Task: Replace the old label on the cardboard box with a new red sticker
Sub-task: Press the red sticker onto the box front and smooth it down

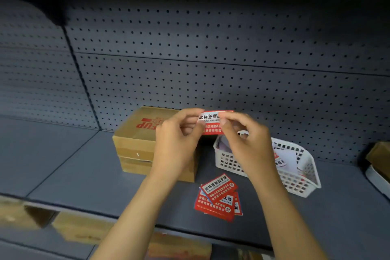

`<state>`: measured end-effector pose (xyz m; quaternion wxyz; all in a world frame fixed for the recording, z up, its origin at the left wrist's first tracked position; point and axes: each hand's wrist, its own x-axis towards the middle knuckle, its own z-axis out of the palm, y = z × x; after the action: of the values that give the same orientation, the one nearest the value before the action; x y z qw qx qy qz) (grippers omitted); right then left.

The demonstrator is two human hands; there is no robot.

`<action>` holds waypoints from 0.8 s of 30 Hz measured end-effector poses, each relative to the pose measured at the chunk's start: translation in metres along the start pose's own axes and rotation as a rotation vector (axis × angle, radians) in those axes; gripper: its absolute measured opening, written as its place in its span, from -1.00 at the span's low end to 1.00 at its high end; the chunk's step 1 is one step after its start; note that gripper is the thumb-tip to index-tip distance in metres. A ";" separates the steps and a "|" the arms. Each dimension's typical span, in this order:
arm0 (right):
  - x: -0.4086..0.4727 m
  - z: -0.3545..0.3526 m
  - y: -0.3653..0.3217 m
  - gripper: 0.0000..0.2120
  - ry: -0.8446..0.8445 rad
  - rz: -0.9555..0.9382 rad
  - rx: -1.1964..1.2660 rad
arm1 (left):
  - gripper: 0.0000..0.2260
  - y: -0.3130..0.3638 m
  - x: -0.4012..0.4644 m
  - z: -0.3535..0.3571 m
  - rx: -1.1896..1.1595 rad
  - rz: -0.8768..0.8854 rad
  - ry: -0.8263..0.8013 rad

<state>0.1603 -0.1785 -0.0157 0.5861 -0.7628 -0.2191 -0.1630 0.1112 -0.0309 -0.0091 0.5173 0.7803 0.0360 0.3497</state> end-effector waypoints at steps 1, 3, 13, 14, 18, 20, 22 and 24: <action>-0.003 0.006 0.000 -0.89 0.027 0.013 -0.011 | -0.75 -0.005 -0.002 -0.009 -0.019 -0.023 0.012; -0.007 0.020 -0.003 -0.88 0.048 0.050 -0.027 | -0.79 -0.015 -0.006 -0.029 -0.053 -0.071 0.039; -0.040 0.090 -0.008 -0.90 -0.098 0.154 -0.006 | -0.83 -0.054 -0.023 -0.113 0.136 -0.194 0.078; -0.044 0.096 -0.007 -0.91 -0.098 0.151 -0.017 | -0.81 -0.060 -0.025 -0.118 0.199 -0.193 0.067; -0.059 0.119 0.001 -0.89 -0.073 0.123 -0.105 | -0.80 -0.083 -0.032 -0.130 0.330 -0.190 0.017; -0.069 0.128 0.007 -0.88 -0.057 0.103 -0.142 | -0.80 -0.094 -0.033 -0.133 0.353 -0.200 0.018; -0.078 0.137 0.015 -0.87 -0.034 0.078 -0.168 | -0.80 -0.105 -0.035 -0.134 0.346 -0.231 0.020; -0.084 0.145 0.025 -0.86 -0.013 0.068 -0.181 | -0.85 -0.116 -0.035 -0.133 0.359 -0.227 0.031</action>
<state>0.1011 -0.0561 -0.1161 0.5185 -0.8207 -0.1812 -0.1573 0.0430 0.1117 -0.0938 0.4055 0.8454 0.1931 0.2891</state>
